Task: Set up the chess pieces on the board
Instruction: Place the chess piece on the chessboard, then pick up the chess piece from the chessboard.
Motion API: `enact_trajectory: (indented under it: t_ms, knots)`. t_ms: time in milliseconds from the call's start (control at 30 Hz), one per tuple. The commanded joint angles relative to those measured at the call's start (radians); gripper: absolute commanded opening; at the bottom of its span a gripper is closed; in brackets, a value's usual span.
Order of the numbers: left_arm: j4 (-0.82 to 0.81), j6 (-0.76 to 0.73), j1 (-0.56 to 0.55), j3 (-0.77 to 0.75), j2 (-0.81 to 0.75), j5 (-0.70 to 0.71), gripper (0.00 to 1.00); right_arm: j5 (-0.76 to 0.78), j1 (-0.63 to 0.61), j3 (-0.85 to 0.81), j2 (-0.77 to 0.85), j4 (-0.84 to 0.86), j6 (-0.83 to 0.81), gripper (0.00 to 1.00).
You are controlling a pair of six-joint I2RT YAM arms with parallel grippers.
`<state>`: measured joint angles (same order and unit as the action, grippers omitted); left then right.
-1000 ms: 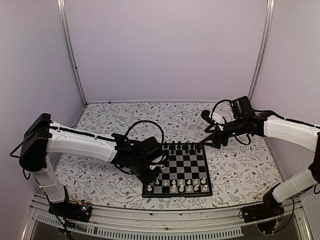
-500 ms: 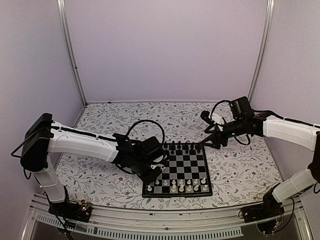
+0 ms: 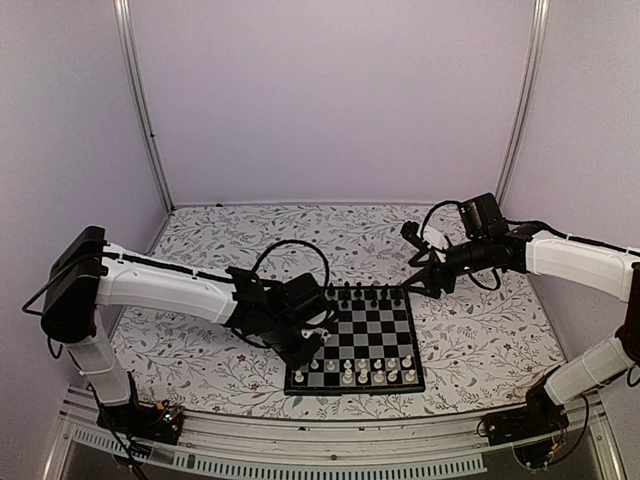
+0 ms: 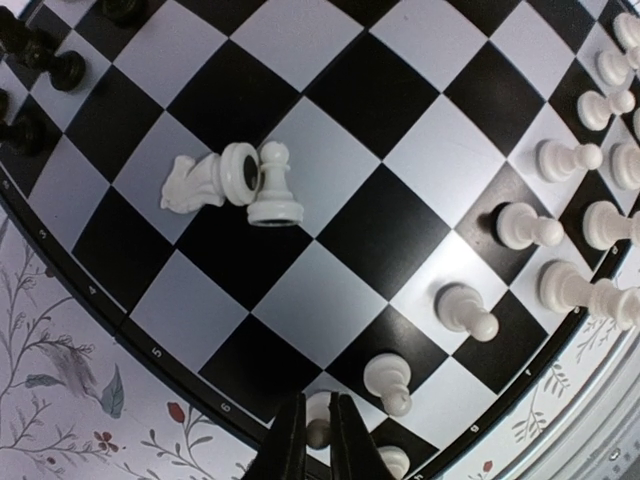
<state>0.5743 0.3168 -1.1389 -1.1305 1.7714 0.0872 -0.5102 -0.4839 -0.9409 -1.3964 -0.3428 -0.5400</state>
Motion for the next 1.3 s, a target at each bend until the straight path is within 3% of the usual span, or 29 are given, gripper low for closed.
enact_trajectory:
  t_ms: [0, 267, 467, 733, 1000, 1133, 1267]
  knots:
    - [0.036, 0.007, -0.013, 0.008, -0.005, 0.009, 0.13, -0.019, 0.005, 0.006, -0.013, -0.002, -0.007, 0.71]
    - [0.044, 0.015, -0.014, 0.007, -0.022, 0.013, 0.17, -0.020, 0.005, 0.005, -0.010, -0.011, -0.008, 0.71]
    - [0.061, 0.007, -0.014, -0.024, -0.070, 0.023, 0.29, 0.000, 0.005, -0.009, 0.007, -0.047, -0.022, 0.71]
    - [0.094, -0.069, -0.004, -0.150, -0.142, 0.116, 0.46, -0.048, 0.003, -0.009, 0.010, -0.221, -0.133, 0.65]
    - [-0.052, -0.162, 0.130, -0.356, -0.121, 0.176, 0.56, -0.028, -0.086, 0.006, -0.037, -0.341, -0.209, 0.57]
    - [-0.208, -0.151, 0.218, -0.381, -0.112, 0.090, 0.60, -0.018, -0.138, 0.023, -0.041, -0.358, -0.226, 0.58]
    - [-0.213, -0.191, 0.243, -0.454, -0.070, 0.055, 0.60, 0.034, -0.189, 0.035, -0.060, -0.356, -0.221, 0.58]
